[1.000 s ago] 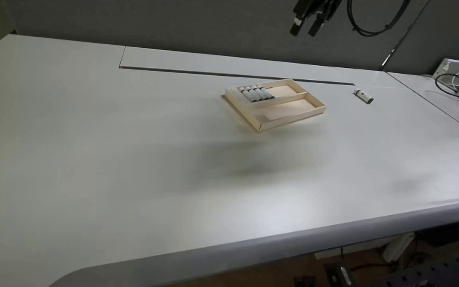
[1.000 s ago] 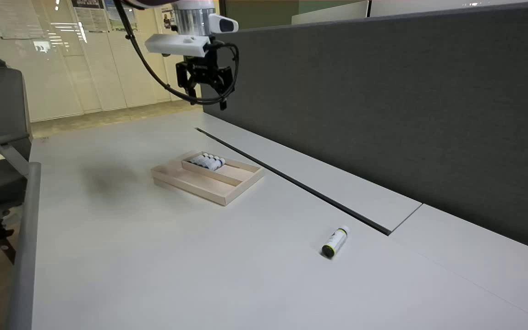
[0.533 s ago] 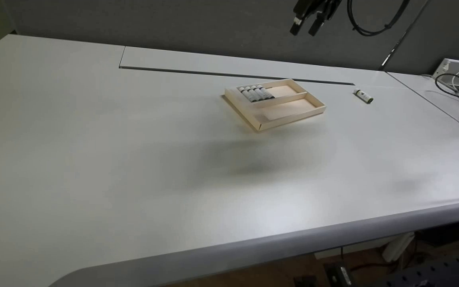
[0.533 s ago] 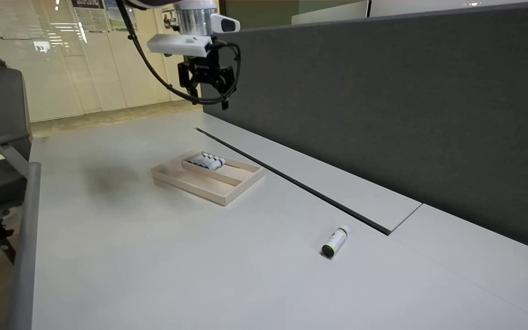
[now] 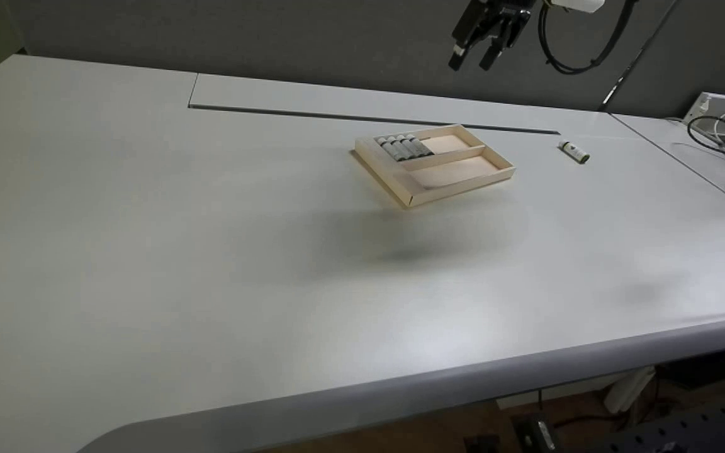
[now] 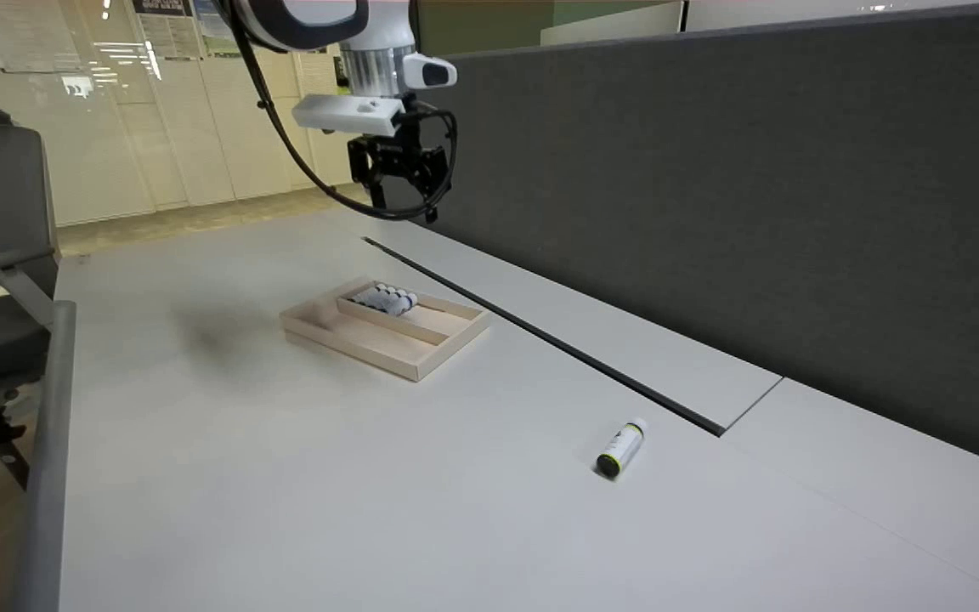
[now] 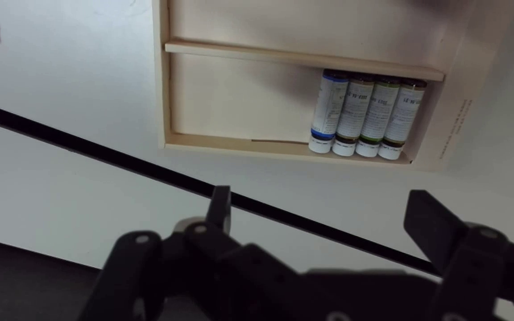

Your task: Remove one bottle from the tray and put it on the table

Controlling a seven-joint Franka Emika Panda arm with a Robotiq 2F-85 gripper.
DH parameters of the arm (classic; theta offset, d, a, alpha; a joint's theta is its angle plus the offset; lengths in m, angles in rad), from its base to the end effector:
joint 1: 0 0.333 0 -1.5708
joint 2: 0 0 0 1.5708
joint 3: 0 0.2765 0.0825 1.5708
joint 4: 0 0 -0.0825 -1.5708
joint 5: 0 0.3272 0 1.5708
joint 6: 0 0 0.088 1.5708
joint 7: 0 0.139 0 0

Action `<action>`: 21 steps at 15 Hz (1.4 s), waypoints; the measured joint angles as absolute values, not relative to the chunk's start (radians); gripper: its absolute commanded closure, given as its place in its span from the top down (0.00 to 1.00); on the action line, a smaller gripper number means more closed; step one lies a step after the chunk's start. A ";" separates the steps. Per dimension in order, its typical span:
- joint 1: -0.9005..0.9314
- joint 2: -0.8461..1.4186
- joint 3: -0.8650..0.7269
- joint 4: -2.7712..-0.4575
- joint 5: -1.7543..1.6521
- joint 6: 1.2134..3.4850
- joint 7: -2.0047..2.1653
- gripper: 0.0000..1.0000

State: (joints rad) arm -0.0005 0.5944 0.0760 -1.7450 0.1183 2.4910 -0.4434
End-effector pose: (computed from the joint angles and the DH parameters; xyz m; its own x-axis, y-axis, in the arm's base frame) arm 0.6223 0.0452 0.2247 0.9018 0.3907 0.1848 0.4061 -0.9123 -0.0529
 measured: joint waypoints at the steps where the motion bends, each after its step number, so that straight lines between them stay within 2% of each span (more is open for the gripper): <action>1: 0.001 0.618 0.074 -1.725 0.104 2.481 -0.422 1.00; 7: 0.018 0.770 0.068 -1.569 0.033 2.357 -0.327 1.00; 21: 0.049 0.992 0.070 -1.329 0.016 2.303 -0.317 1.00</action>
State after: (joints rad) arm 0.0490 0.9924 0.0702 -1.3286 0.0157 2.3026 -0.3168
